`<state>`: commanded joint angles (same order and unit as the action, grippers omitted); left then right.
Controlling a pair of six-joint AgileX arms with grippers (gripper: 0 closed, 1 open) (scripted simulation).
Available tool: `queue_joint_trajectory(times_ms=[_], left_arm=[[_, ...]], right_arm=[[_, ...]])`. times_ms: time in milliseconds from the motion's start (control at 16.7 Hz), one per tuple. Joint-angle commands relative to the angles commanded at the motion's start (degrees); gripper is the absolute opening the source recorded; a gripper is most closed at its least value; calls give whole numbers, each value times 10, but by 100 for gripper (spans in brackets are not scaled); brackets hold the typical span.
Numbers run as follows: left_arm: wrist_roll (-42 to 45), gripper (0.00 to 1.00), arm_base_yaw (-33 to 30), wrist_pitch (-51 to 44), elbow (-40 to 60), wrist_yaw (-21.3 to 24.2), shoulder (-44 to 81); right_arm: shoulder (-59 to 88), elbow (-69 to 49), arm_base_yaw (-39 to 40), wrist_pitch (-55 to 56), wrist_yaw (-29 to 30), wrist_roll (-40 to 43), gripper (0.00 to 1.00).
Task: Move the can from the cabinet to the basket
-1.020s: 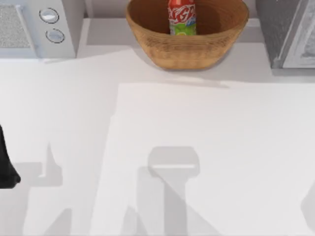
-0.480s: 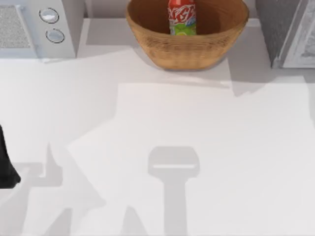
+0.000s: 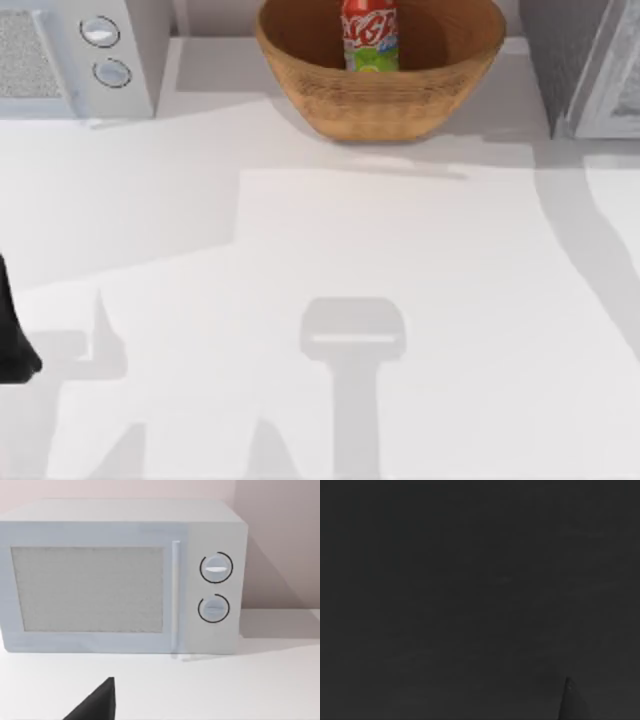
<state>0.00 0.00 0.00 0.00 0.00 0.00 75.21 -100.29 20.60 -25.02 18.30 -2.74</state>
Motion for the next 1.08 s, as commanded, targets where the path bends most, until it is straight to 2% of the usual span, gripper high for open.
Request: queue_joint_trajectory(times_ms=[180, 300, 600, 1080], left_arm=[[0, 100, 0, 0, 0, 0, 0], [0, 100, 0, 0, 0, 0, 0], [0, 100, 0, 0, 0, 0, 0], [0, 100, 0, 0, 0, 0, 0]], right_arm=[[-6, 13, 39, -3, 61, 14, 100], [-12, 16, 47, -1, 76, 17, 100], [-17, 11, 38, -2, 80, 20, 100], [67, -49, -9, 22, 35, 20, 100]])
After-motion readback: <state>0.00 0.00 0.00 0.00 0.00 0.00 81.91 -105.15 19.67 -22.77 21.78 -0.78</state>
